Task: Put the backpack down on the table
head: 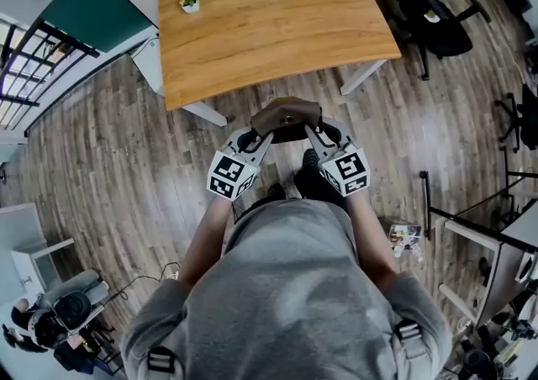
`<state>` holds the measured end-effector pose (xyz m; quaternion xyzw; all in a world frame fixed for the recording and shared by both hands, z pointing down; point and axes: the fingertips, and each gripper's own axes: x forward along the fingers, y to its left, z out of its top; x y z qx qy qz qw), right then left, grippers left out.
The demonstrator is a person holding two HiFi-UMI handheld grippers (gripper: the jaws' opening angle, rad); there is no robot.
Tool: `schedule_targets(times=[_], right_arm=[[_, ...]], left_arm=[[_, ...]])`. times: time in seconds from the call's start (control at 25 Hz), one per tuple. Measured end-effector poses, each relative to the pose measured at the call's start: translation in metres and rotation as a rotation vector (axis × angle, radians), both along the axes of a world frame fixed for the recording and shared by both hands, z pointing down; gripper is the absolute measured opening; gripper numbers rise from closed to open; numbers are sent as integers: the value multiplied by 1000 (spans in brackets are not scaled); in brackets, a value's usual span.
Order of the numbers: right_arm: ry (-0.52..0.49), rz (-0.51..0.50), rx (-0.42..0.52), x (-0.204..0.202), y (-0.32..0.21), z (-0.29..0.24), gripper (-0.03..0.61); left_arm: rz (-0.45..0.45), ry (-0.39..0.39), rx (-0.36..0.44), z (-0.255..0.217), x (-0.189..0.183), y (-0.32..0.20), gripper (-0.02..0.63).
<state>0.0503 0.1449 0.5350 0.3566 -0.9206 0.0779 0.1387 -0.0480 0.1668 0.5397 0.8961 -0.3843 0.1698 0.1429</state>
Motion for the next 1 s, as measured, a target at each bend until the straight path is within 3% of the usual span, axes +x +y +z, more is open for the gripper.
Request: schedule_targets(times=[1.0], right_arm=[[-20, -139, 66, 36, -103, -31, 75]], left_arm=[[-137, -26, 74, -32, 38, -93, 75]])
